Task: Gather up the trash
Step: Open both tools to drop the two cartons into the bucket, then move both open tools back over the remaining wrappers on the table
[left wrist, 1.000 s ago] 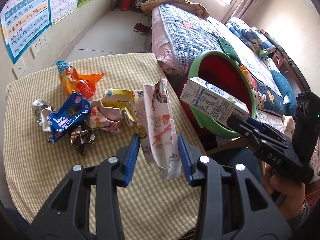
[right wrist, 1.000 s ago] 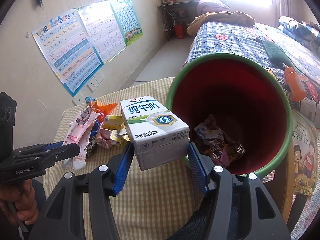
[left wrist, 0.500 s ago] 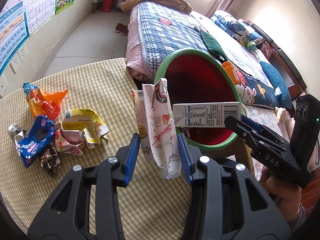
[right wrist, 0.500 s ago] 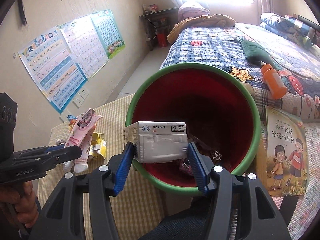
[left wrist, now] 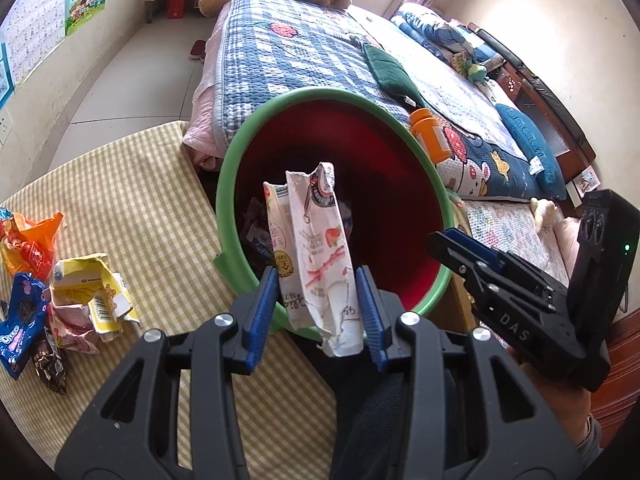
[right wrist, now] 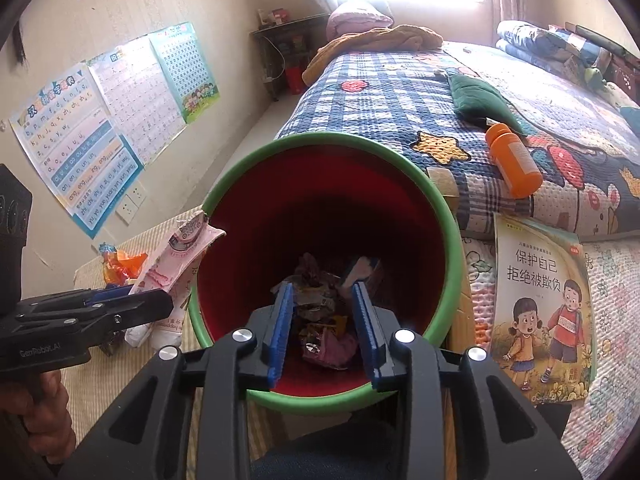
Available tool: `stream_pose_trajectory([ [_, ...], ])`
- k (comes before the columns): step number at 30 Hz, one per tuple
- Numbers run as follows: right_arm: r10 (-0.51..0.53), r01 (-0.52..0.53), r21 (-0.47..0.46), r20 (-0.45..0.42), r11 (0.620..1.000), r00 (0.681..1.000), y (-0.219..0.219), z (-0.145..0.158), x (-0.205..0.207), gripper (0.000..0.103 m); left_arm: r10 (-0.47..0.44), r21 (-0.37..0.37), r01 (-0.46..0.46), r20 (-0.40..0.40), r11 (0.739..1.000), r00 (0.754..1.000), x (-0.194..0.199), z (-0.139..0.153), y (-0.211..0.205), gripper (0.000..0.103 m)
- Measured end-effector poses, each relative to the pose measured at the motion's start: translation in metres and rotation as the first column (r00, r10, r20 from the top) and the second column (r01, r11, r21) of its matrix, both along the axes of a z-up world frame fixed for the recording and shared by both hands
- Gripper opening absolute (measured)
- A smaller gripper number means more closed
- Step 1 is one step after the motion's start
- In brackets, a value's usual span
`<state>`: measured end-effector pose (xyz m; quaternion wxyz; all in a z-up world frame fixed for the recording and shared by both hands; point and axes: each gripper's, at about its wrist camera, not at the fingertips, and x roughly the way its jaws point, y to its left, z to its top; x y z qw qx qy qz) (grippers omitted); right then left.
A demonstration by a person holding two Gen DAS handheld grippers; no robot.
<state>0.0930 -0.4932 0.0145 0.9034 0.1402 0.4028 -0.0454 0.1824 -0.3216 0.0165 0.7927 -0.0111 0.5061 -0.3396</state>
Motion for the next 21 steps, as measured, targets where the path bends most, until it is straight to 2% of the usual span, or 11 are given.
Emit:
stream_pose_trajectory([
  [3,-0.021,0.021,0.015,0.001,1.000,1.000,-0.007,-0.004,-0.005,0.055,-0.003,-0.002,0.003,-0.009,1.000,1.000,0.003,-0.004,-0.007,0.044],
  [5,-0.034,0.034,0.018,-0.001,0.999,0.999,-0.010,-0.007,-0.007,0.055,0.001,-0.006,-0.001,-0.010,1.000,1.000,0.005,-0.006,-0.008,0.049],
  [8,-0.044,0.044,0.028,-0.003,0.999,0.999,-0.013,-0.009,-0.009,0.060,0.026,-0.005,-0.026,-0.002,1.000,1.000,0.008,-0.006,-0.006,0.066],
  [10,-0.046,0.046,0.028,0.000,0.999,0.999,-0.014,-0.009,-0.010,0.069,0.046,-0.003,-0.046,0.008,0.999,0.999,0.010,-0.006,-0.002,0.082],
  [12,-0.048,0.048,0.025,0.001,0.999,0.999,-0.014,-0.009,-0.010,0.073,0.073,0.003,-0.073,0.025,0.997,0.997,0.011,-0.003,0.003,0.093],
  [15,-0.044,0.043,0.022,0.005,0.999,0.999,-0.011,-0.007,-0.010,0.081,0.099,0.006,-0.099,0.038,0.995,0.994,0.012,-0.001,0.011,0.097],
  [21,-0.030,0.030,-0.013,0.016,0.999,0.999,0.005,0.000,-0.009,0.095,0.142,0.012,-0.143,0.045,0.990,0.989,0.011,0.003,0.031,0.097],
])
